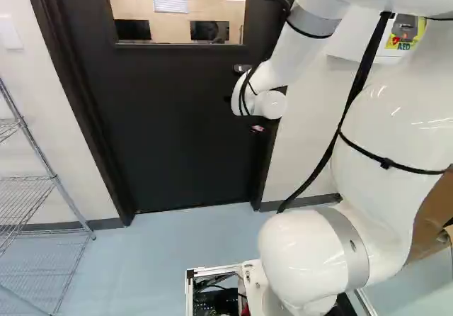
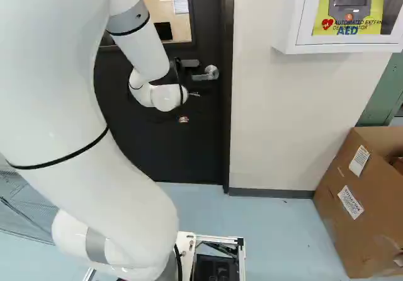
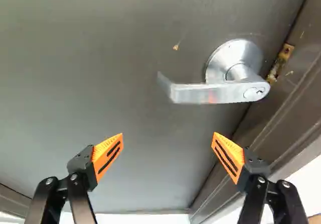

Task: Open the door and move inside

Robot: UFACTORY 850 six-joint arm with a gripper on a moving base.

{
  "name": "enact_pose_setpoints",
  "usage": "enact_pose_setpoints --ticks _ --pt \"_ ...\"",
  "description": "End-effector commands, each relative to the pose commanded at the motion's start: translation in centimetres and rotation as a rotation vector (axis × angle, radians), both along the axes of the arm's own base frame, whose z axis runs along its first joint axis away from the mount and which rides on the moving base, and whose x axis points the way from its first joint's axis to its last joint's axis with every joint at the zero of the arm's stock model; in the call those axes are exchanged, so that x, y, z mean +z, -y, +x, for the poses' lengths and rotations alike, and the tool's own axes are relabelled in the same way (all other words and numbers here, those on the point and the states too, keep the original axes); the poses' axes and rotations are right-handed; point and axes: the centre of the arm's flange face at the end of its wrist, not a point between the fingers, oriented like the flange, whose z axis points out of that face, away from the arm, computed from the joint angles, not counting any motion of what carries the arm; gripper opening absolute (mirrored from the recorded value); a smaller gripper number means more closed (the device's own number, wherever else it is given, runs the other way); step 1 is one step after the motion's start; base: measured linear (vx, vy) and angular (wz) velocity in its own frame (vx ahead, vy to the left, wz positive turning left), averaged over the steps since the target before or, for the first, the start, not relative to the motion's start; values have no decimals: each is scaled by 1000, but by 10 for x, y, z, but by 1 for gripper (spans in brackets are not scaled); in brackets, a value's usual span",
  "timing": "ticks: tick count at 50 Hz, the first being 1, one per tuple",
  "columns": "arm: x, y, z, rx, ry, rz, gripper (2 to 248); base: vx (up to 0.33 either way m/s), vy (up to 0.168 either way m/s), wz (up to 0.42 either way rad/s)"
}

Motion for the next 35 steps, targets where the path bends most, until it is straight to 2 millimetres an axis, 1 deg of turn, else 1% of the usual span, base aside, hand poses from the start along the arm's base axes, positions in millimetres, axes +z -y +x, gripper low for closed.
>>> enact_pose_setpoints --ticks 14,35 --pt "-2 1 3 -19 -9 12 247 0 0 0" --pt "-6 6 32 -97 -31 62 247 0 0 0"
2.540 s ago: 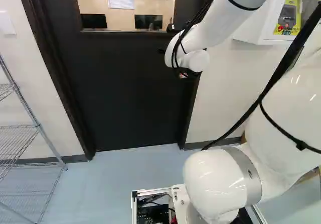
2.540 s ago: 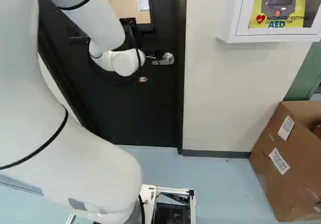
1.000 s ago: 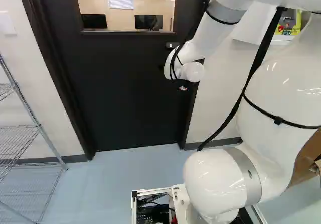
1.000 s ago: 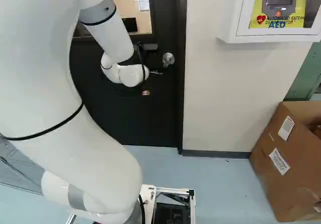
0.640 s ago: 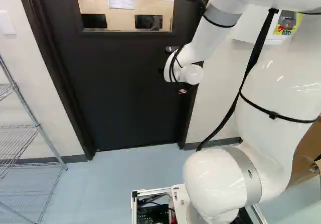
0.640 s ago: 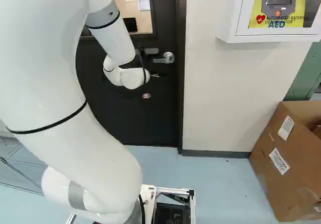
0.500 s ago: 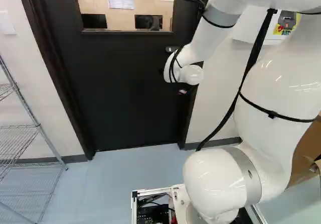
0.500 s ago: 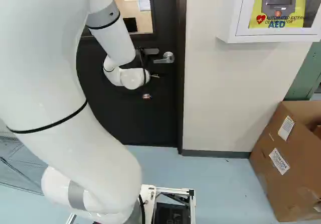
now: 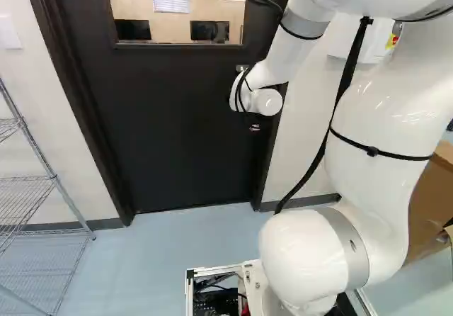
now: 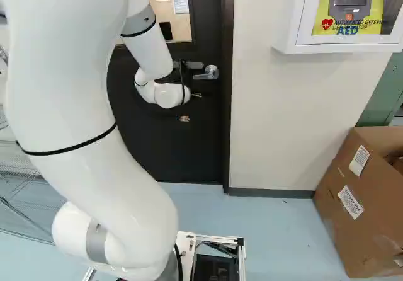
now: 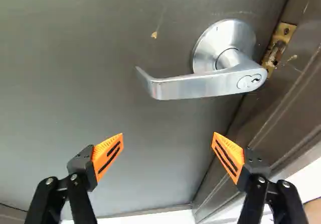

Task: Open the door and move inside

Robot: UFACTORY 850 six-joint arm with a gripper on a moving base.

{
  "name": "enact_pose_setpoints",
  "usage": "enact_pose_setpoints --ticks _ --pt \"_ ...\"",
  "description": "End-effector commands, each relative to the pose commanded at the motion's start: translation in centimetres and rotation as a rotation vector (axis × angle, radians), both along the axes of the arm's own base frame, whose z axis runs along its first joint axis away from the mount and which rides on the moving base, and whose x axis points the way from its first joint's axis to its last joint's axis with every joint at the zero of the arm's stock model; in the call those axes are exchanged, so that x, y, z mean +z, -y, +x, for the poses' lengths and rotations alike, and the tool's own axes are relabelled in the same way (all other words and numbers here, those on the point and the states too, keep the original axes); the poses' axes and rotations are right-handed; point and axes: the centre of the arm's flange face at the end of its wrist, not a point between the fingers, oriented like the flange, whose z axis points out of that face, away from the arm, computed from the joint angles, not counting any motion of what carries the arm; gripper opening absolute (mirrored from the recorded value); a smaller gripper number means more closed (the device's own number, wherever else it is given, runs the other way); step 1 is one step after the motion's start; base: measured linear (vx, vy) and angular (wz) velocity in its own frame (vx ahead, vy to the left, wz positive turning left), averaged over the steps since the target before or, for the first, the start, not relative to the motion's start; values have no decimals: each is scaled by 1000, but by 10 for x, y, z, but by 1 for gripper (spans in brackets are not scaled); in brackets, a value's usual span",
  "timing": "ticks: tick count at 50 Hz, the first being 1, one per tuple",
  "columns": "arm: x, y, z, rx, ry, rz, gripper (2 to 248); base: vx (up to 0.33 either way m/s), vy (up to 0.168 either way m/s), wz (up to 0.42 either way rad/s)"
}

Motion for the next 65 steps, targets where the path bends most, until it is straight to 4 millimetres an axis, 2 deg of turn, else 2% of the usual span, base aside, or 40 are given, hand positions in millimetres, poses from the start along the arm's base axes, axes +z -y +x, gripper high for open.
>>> enact_pose_setpoints --ticks 29,65 --pt "-10 6 42 -112 -71 89 247 0 0 0" --pt "-15 6 101 -118 -51 97 247 0 0 0"
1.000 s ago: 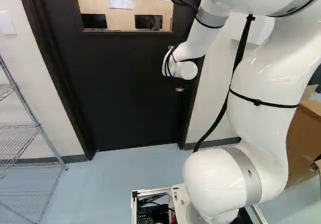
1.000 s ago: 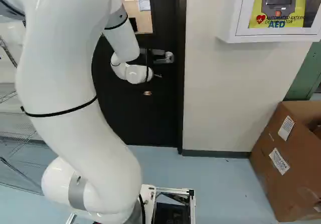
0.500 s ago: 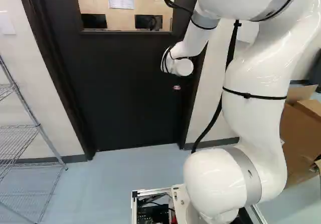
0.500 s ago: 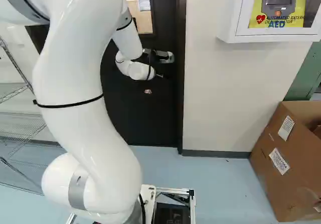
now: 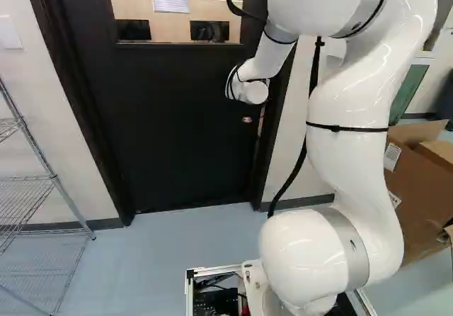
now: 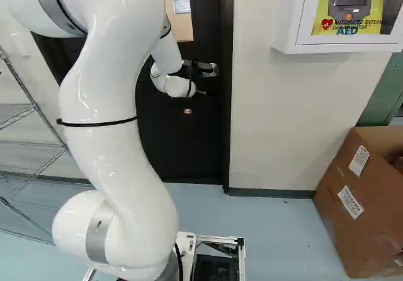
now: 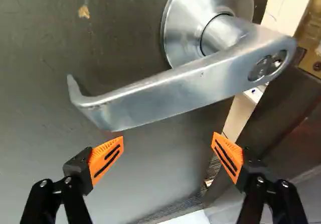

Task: Open the door and move inside

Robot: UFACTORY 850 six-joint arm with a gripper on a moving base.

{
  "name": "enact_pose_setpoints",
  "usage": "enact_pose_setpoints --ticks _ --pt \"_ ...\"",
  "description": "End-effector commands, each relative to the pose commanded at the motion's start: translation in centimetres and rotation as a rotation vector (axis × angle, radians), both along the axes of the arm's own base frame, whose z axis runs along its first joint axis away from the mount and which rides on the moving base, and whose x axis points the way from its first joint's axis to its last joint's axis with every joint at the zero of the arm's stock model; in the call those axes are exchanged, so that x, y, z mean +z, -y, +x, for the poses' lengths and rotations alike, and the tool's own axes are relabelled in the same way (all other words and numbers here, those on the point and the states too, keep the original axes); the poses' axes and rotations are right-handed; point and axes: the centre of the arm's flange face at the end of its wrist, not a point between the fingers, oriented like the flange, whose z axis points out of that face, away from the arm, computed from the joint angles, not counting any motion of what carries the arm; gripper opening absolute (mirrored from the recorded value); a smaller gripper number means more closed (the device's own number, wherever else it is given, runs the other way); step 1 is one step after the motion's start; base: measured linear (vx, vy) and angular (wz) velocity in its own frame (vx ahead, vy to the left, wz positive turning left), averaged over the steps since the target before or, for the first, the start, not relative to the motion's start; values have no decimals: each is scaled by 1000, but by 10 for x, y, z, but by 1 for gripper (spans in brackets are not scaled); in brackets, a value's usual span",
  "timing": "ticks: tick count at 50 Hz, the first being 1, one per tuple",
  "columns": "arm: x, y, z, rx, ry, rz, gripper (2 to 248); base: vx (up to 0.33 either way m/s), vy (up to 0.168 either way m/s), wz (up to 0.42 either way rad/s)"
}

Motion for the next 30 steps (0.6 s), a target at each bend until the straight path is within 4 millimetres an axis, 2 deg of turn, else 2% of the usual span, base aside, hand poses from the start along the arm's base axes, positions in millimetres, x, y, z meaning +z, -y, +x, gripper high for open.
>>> enact_pose_setpoints --ticks 30 --pt "-5 -12 46 19 27 0 247 0 0 0"
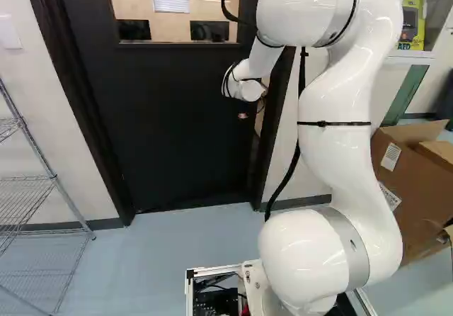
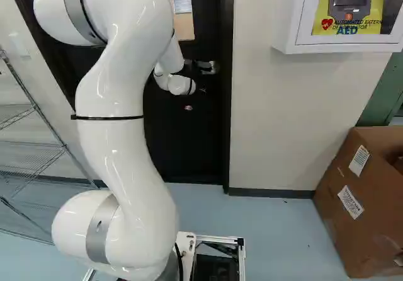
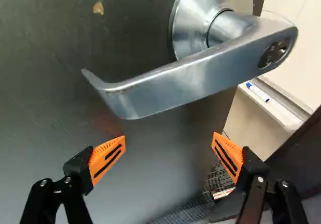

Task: Open the door and move inside

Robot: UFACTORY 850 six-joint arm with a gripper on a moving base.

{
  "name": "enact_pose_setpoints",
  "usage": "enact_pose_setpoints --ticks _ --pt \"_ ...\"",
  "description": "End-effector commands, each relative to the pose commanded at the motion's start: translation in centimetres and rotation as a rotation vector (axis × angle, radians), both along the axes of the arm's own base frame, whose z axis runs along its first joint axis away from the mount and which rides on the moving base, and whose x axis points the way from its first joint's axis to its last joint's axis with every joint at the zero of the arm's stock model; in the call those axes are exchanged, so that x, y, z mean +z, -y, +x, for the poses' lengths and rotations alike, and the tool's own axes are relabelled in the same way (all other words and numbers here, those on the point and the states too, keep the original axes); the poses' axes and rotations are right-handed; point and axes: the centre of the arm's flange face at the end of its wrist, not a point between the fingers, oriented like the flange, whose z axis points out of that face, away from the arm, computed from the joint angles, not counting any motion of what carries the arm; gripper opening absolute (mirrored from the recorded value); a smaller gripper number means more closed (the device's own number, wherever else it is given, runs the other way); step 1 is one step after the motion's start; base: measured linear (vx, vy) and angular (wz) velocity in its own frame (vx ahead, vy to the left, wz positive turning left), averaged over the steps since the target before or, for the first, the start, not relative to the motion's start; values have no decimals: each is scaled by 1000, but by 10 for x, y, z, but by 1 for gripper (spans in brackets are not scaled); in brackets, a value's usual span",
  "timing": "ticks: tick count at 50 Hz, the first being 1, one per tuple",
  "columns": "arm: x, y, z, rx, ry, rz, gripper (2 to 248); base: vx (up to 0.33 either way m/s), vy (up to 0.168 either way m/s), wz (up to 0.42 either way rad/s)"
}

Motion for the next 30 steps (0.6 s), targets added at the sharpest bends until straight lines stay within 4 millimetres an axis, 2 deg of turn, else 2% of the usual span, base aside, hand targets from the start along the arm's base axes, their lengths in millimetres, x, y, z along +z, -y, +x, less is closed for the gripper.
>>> enact_pose_setpoints --ticks 30 --pt "-4 -49 32 146 26 -58 247 0 0 0"
